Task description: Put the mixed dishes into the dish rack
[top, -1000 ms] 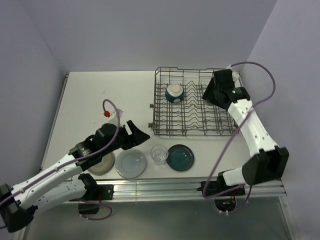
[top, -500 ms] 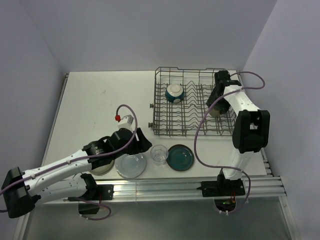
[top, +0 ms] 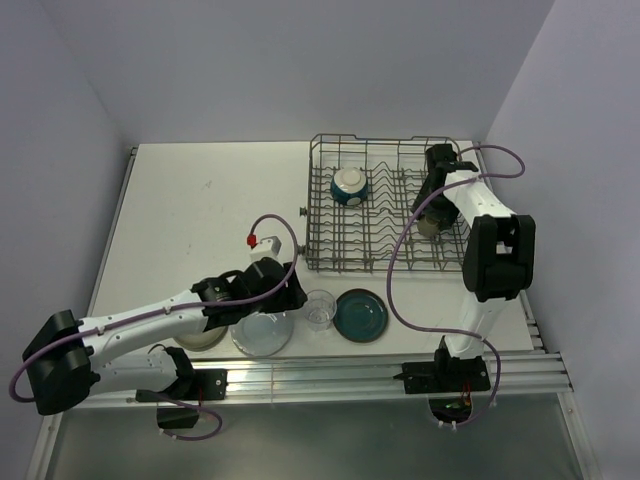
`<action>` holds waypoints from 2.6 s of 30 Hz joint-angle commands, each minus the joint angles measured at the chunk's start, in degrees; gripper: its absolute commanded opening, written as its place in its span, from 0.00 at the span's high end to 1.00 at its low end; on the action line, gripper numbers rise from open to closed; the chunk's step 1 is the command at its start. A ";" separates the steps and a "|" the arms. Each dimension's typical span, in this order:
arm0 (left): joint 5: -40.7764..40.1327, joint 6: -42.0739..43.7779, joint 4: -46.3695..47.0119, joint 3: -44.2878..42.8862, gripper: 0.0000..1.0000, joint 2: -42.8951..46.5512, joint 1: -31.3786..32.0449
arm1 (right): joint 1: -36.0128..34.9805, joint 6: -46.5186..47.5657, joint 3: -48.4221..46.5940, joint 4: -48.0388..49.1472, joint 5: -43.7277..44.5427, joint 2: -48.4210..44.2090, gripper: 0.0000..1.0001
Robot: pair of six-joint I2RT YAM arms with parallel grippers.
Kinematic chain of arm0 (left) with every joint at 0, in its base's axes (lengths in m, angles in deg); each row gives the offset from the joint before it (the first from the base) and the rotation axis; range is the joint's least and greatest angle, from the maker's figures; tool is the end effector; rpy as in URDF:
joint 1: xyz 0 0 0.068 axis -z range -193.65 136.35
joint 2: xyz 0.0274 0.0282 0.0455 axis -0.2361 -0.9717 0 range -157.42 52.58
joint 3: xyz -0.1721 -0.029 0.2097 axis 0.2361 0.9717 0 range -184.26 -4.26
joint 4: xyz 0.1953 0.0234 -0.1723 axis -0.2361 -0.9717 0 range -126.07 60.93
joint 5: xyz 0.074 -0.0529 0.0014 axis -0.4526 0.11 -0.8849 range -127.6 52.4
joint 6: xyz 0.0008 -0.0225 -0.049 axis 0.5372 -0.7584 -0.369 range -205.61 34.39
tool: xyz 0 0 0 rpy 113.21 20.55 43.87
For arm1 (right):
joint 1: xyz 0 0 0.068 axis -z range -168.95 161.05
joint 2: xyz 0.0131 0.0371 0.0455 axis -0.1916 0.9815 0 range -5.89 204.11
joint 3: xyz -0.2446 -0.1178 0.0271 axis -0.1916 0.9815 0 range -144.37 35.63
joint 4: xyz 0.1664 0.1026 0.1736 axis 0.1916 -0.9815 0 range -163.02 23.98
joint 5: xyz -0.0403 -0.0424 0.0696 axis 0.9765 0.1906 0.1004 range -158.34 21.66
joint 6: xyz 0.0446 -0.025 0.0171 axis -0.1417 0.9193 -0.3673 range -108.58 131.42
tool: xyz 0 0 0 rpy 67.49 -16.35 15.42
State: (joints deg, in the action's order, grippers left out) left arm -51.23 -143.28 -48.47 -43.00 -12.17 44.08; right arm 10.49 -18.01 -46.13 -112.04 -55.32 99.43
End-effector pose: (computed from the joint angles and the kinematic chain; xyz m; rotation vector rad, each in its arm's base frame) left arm 0.1300 -0.1902 0.2215 -0.1183 2.4458 -0.6917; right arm 0.3762 -0.0043 0.2233 0.7363 2.6345 -0.1738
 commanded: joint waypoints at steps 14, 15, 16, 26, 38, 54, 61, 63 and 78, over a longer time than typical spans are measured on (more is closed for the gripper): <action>-4.74 -0.78 -1.08 -7.66 0.33 -5.82 5.19 | 0.12 2.10 -0.34 1.90 -1.33 -0.99 0.29; -4.74 -0.86 -1.17 -7.66 0.34 -5.91 5.19 | 0.12 2.01 -0.25 1.90 -0.89 -0.73 0.29; -4.83 -0.87 -1.17 -7.66 0.33 -6.17 5.19 | 0.12 2.01 -0.16 1.99 -0.89 -0.81 0.29; -5.00 -1.22 -0.47 -7.32 0.33 -9.08 5.28 | 0.03 2.45 -1.48 1.28 -1.60 0.94 0.17; -5.88 -1.04 -0.73 -7.31 0.44 -10.30 5.28 | -3.13 2.19 2.56 1.90 1.57 -10.72 0.15; -2.55 1.24 -0.64 -5.47 1.00 0.92 5.20 | -17.55 -4.76 24.88 4.79 -29.06 -55.56 0.16; 8.17 1.25 4.01 -6.78 1.00 18.85 3.79 | -17.64 -8.09 34.20 15.93 -51.75 -61.80 0.16; 11.59 0.81 6.12 -7.05 1.00 20.71 3.18 | -17.64 -9.32 36.40 18.85 -55.80 -63.91 0.16; 26.28 -6.40 31.69 -4.06 1.00 20.20 -0.60 | -17.64 -24.54 40.27 38.82 -71.99 -71.13 0.16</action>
State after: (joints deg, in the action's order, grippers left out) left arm -29.77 -146.65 -29.74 -47.13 8.85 44.47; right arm -7.00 -41.15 -5.28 -76.88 -123.30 28.15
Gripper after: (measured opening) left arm 0.043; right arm 0.845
